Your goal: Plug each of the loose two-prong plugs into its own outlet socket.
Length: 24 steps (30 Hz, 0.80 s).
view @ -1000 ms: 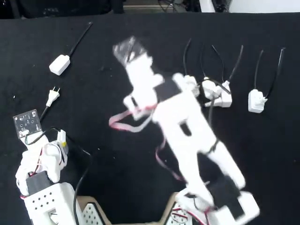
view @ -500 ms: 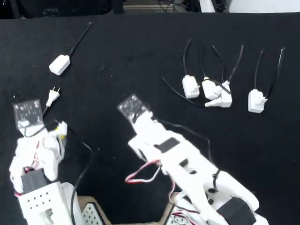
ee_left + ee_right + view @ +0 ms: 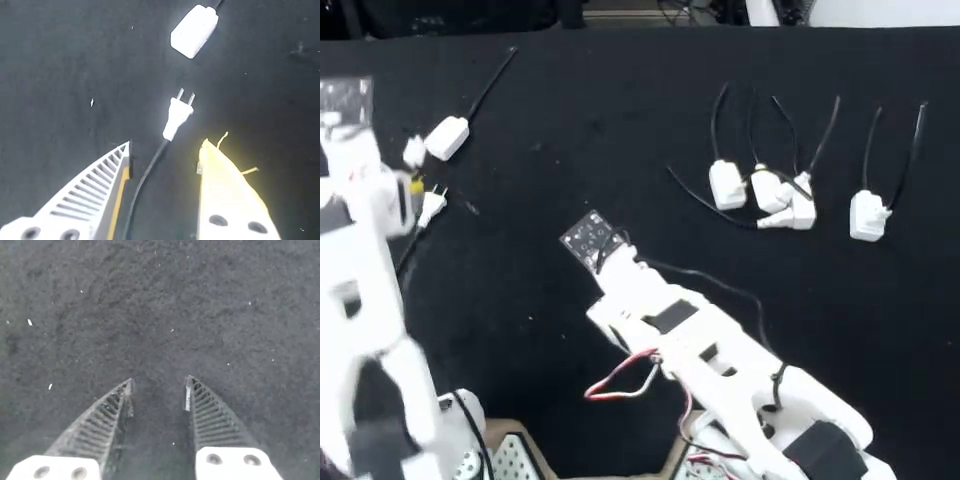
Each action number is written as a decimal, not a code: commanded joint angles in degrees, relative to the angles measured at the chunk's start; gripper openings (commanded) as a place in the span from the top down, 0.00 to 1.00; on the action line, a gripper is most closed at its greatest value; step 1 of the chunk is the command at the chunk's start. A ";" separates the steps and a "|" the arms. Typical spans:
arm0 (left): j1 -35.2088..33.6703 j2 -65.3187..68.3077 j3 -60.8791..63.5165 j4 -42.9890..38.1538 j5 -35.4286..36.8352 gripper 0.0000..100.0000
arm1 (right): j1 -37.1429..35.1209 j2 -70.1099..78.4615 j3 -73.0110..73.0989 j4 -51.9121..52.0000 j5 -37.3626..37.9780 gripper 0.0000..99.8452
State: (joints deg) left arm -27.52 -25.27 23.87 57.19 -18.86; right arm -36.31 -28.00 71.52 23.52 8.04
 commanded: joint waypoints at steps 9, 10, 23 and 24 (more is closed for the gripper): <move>3.56 38.86 -36.88 0.09 -9.14 0.77 | -0.53 -2.24 -0.31 -1.14 0.18 0.86; 4.18 40.97 -39.43 0.09 -9.41 0.77 | -0.53 -2.24 -0.31 -1.14 0.18 0.86; 7.69 69.98 -75.65 0.09 -9.32 0.77 | -0.53 -2.24 -0.31 -1.14 0.35 0.86; 7.60 72.26 -78.20 0.09 -9.32 0.77 | -0.53 -2.24 -0.31 -1.14 0.35 0.86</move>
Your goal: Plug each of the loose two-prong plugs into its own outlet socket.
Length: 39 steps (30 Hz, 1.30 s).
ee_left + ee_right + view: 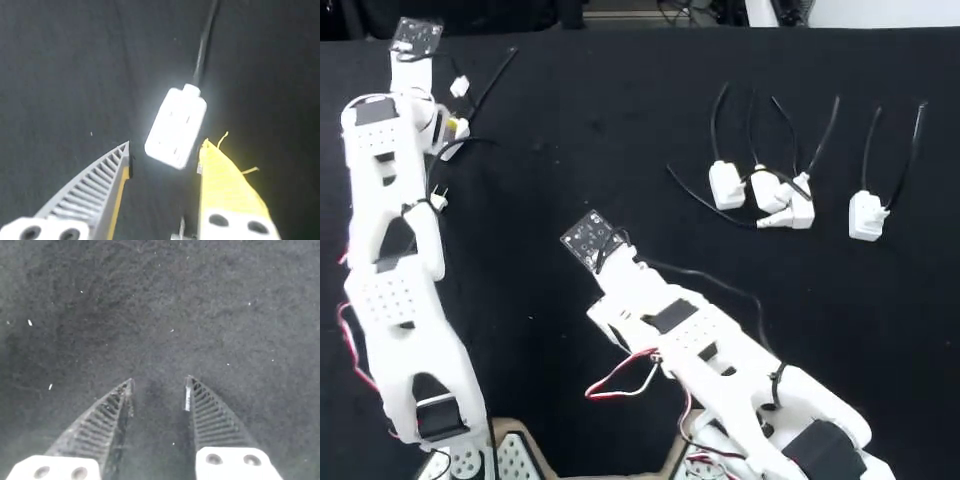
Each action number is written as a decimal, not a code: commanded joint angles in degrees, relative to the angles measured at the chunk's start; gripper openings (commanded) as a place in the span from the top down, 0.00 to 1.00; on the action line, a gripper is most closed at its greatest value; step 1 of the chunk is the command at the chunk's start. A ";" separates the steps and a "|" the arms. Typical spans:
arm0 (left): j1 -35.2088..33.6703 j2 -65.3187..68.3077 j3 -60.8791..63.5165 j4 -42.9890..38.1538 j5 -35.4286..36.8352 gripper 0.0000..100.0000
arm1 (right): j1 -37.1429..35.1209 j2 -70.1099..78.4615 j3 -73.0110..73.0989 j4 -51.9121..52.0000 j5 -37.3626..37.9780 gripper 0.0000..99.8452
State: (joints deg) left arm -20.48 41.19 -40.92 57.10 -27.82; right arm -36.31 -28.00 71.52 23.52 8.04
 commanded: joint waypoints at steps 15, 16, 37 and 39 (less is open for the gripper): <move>2.59 26.11 -42.42 -6.24 -0.09 0.77 | -0.53 -2.07 -0.31 -1.14 0.53 0.86; 2.95 27.08 -42.51 -7.38 0.00 0.77 | -0.53 -2.07 -0.31 -1.14 0.53 0.86; 2.42 32.26 -49.10 16.00 -0.35 0.77 | -0.53 -1.98 -0.31 -1.14 0.53 0.86; 2.42 32.62 -51.65 16.35 -0.44 0.77 | -0.53 -1.98 -0.31 -1.14 0.53 0.86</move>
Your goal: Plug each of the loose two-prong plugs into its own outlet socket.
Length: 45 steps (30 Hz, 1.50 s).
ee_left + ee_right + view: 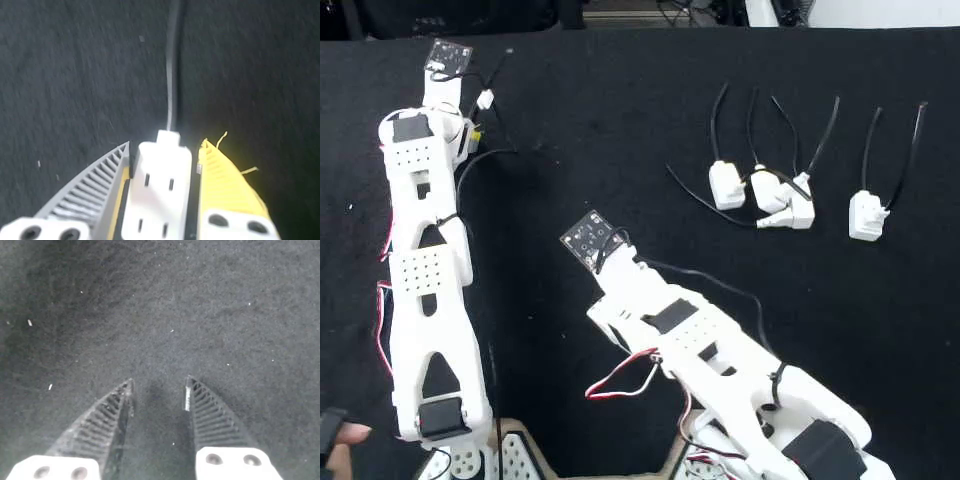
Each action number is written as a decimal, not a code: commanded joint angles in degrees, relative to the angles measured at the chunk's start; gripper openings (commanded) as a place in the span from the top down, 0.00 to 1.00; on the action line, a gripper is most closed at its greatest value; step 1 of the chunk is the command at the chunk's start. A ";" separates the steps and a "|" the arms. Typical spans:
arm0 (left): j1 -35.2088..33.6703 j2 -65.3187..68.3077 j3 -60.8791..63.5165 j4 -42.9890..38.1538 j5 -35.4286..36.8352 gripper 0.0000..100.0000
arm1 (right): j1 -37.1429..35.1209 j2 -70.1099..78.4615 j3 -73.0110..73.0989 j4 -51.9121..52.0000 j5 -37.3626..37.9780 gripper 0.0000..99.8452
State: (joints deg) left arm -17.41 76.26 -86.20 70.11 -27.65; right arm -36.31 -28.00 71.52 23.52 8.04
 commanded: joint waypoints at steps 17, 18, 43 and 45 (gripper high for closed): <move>-1.98 -2.02 3.47 -8.44 -7.56 0.77 | -0.53 -1.89 -0.31 -1.14 0.44 0.86; -1.89 -2.02 4.00 -8.26 -8.09 0.77 | -0.53 -1.89 -0.31 -1.14 0.44 0.86; 5.49 -6.15 -9.19 30.68 -4.57 0.93 | -0.44 -1.98 -0.31 -1.14 0.26 0.86; 5.67 -8.26 -9.19 30.68 -3.87 0.93 | -0.44 -1.98 -0.31 -1.14 0.26 0.86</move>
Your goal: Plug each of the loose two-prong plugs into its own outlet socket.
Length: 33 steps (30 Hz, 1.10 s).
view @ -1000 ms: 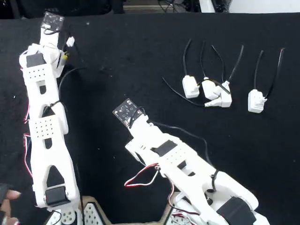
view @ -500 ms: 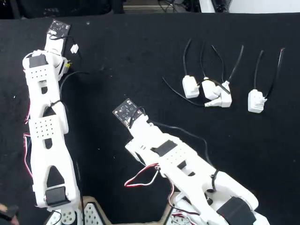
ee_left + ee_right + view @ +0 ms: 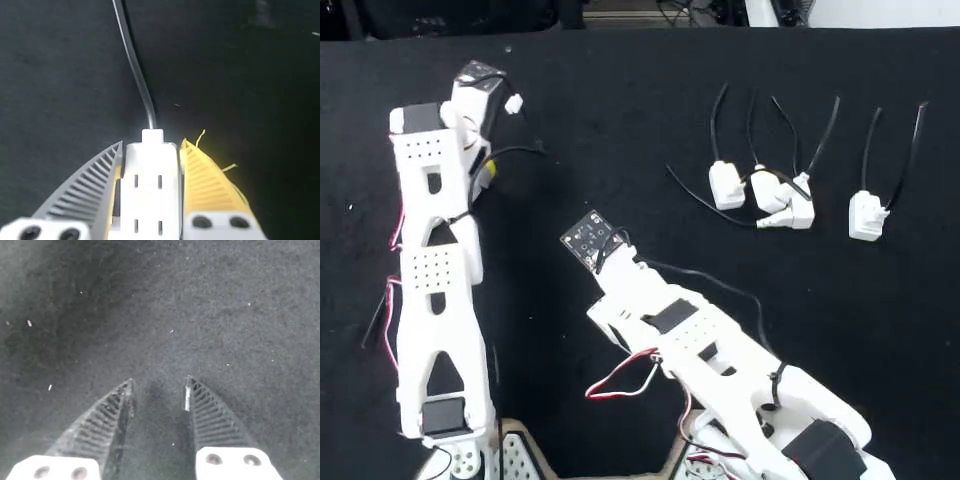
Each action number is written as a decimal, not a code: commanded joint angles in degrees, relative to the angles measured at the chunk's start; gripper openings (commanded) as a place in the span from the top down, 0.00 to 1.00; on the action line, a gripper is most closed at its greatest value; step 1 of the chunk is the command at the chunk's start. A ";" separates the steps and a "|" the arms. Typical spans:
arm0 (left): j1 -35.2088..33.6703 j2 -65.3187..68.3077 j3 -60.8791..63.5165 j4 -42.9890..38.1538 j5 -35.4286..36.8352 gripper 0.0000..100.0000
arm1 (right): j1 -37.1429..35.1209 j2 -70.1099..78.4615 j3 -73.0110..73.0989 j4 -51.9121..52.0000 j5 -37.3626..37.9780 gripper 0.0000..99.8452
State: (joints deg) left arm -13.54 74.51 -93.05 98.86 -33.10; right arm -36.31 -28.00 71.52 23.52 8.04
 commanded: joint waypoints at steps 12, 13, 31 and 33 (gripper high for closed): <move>0.31 -24.97 2.33 2.20 15.82 0.93 | -0.44 -2.15 -0.31 -1.14 0.26 0.86; 0.13 -27.34 5.05 2.20 16.35 0.93 | -0.44 -2.15 -0.31 -1.14 0.26 0.86; 3.74 -78.15 102.02 -16.35 20.31 0.93 | -0.26 -2.15 -0.31 -1.14 0.26 0.86; 4.09 -82.73 113.10 -24.09 21.36 0.93 | -0.26 -2.15 -0.31 -1.14 0.26 0.86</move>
State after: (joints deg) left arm -10.99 2.42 -3.03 88.04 -14.20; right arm -36.31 -28.00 71.52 23.52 8.04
